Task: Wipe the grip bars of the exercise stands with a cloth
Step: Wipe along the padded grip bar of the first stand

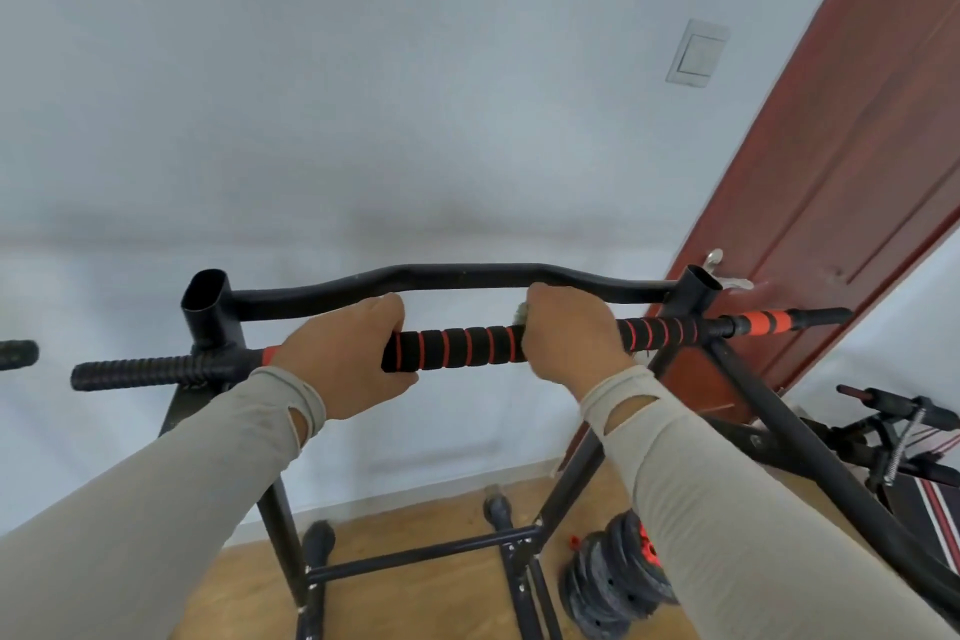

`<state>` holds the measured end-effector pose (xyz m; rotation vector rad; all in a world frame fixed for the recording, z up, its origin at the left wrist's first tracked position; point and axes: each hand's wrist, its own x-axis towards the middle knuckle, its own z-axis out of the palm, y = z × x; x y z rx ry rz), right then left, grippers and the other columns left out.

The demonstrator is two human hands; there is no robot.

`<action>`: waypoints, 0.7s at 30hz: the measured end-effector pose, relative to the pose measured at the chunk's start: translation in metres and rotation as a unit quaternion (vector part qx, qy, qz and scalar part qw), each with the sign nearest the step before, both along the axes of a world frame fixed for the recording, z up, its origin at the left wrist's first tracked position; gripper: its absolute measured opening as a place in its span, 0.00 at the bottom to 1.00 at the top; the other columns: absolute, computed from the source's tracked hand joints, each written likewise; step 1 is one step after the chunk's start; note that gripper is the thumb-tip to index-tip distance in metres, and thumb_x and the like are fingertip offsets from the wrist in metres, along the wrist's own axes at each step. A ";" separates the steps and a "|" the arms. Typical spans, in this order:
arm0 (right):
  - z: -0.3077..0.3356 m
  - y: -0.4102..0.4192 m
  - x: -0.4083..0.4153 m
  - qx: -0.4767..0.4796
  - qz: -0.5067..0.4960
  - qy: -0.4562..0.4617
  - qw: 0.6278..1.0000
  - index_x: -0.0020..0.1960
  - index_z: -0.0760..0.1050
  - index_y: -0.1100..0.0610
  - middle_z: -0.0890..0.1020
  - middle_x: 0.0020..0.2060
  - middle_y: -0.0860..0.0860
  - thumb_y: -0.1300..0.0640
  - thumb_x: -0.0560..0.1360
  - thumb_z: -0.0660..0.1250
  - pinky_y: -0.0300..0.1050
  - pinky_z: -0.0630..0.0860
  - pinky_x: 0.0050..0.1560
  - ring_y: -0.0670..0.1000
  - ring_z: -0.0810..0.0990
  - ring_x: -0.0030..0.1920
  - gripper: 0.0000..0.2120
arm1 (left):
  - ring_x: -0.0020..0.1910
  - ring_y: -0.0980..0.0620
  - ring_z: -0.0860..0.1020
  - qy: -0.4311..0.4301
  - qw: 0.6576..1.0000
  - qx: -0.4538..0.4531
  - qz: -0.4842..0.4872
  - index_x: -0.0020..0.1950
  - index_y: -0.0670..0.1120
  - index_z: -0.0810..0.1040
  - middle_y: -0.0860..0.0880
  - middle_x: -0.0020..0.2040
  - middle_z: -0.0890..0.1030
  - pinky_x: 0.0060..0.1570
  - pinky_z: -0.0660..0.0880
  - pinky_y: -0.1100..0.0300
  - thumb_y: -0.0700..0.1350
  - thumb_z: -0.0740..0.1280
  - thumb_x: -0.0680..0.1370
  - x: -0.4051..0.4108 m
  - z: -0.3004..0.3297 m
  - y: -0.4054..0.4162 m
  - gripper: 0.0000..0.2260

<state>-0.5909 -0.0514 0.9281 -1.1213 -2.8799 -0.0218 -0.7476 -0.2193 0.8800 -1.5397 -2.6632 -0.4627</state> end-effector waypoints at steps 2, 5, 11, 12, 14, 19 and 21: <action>-0.011 -0.045 -0.024 -0.041 0.059 0.071 0.995 0.55 0.73 0.55 0.78 0.41 0.47 0.58 0.79 0.64 0.47 0.74 0.45 0.54 0.80 0.46 0.05 | 0.35 0.57 0.75 -0.001 1.000 0.004 0.005 0.44 0.54 0.65 0.56 0.40 0.74 0.33 0.67 0.63 0.58 0.73 0.73 0.001 0.000 0.001 0.17; -0.026 -0.082 -0.034 -0.044 0.136 0.153 0.978 0.52 0.73 0.54 0.79 0.42 0.48 0.59 0.79 0.63 0.48 0.75 0.46 0.53 0.79 0.46 0.03 | 0.33 0.57 0.74 -0.009 1.000 0.020 0.009 0.43 0.53 0.64 0.55 0.38 0.74 0.30 0.65 0.62 0.57 0.72 0.73 0.001 0.000 0.001 0.17; -0.016 -0.013 0.020 0.042 0.106 0.074 0.991 0.54 0.73 0.49 0.81 0.44 0.47 0.60 0.80 0.63 0.47 0.74 0.44 0.52 0.80 0.46 0.07 | 0.37 0.57 0.76 -0.010 1.000 0.000 0.007 0.48 0.53 0.67 0.56 0.41 0.74 0.41 0.77 0.60 0.59 0.75 0.72 -0.001 -0.001 -0.002 0.19; -0.009 0.006 0.031 0.073 0.068 0.033 0.994 0.52 0.70 0.50 0.80 0.42 0.48 0.58 0.80 0.64 0.47 0.74 0.42 0.53 0.81 0.44 0.05 | 0.37 0.57 0.76 -0.009 1.000 -0.002 0.007 0.49 0.53 0.67 0.56 0.41 0.75 0.42 0.78 0.59 0.59 0.75 0.72 -0.001 -0.001 -0.002 0.19; 0.003 0.028 0.044 0.100 0.010 -0.029 0.995 0.52 0.69 0.51 0.80 0.40 0.48 0.57 0.80 0.65 0.48 0.75 0.41 0.54 0.80 0.43 0.04 | 0.37 0.57 0.76 -0.006 1.000 0.002 0.005 0.48 0.53 0.66 0.56 0.42 0.74 0.40 0.75 0.60 0.59 0.74 0.72 -0.001 -0.001 -0.001 0.19; -0.004 -0.005 0.016 0.042 0.023 0.035 0.998 0.53 0.72 0.54 0.82 0.43 0.49 0.58 0.80 0.62 0.50 0.79 0.50 0.54 0.81 0.46 0.02 | 0.36 0.58 0.74 0.000 1.000 0.000 0.004 0.48 0.53 0.66 0.56 0.41 0.74 0.38 0.72 0.62 0.59 0.73 0.73 0.000 -0.001 0.000 0.18; -0.019 -0.040 -0.010 0.003 0.048 0.111 0.993 0.54 0.75 0.54 0.82 0.43 0.49 0.57 0.81 0.62 0.51 0.80 0.50 0.54 0.81 0.46 0.04 | 0.36 0.57 0.75 -0.002 1.000 -0.004 0.009 0.47 0.53 0.66 0.55 0.40 0.74 0.39 0.75 0.60 0.58 0.73 0.73 0.000 0.000 0.000 0.18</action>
